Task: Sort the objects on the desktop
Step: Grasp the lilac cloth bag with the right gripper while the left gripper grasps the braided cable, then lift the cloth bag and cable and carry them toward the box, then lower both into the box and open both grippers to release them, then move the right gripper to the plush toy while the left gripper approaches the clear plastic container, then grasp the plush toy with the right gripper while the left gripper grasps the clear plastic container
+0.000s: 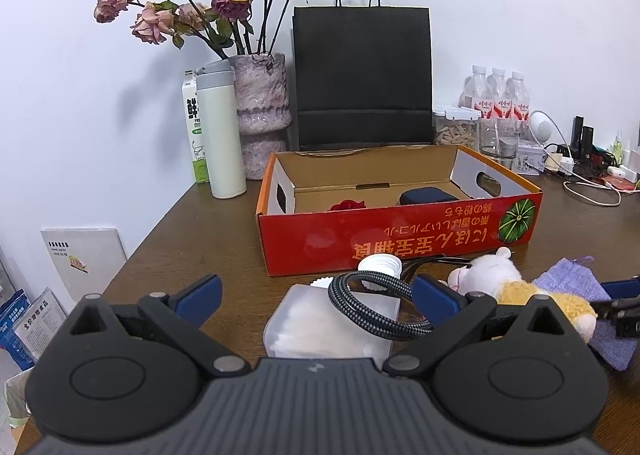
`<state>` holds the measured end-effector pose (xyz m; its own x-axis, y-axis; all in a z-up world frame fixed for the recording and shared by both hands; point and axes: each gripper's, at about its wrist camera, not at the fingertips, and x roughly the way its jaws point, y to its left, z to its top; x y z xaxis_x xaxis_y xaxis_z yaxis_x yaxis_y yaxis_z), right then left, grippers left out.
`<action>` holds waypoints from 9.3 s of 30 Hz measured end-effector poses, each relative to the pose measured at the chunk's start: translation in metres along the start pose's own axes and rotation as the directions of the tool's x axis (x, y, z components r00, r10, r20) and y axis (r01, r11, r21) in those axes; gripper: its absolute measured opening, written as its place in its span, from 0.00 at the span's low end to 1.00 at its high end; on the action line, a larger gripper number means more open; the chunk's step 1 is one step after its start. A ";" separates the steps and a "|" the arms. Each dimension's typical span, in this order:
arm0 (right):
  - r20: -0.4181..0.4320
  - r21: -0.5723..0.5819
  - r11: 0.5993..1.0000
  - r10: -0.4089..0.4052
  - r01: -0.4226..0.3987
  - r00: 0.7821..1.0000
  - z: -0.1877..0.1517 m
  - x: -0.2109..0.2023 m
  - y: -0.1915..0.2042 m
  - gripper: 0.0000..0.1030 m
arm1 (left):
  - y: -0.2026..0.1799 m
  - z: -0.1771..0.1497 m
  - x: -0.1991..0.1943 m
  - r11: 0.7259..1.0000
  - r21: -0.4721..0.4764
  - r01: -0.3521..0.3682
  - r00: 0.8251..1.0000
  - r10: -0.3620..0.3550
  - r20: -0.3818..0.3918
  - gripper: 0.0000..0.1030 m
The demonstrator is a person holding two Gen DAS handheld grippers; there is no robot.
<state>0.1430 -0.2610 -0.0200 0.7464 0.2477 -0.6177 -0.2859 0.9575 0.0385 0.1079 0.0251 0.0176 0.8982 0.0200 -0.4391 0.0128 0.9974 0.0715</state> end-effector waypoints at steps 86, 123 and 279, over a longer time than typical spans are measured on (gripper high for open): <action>0.329 0.072 0.993 0.066 -0.095 0.942 0.083 -0.039 -0.006 0.04 | -0.021 0.082 0.031 0.987 -0.029 0.158 0.974 -0.151 0.168 0.18; 0.173 0.160 0.979 0.096 -0.124 0.980 0.175 0.153 0.004 0.05 | 0.002 0.107 0.219 0.957 -0.278 0.086 0.983 -0.127 -0.134 0.18; 0.077 0.038 0.991 0.128 -0.132 0.989 0.045 0.009 0.019 0.71 | 0.004 -0.020 0.076 0.998 -0.059 0.010 0.973 -0.023 -0.228 1.00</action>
<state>0.1712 -0.2336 0.0106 0.7473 0.3791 -0.5457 -0.3583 0.9216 0.1495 0.1668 0.0324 -0.0337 0.7735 0.0120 -0.6337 -0.0038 0.9999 0.0142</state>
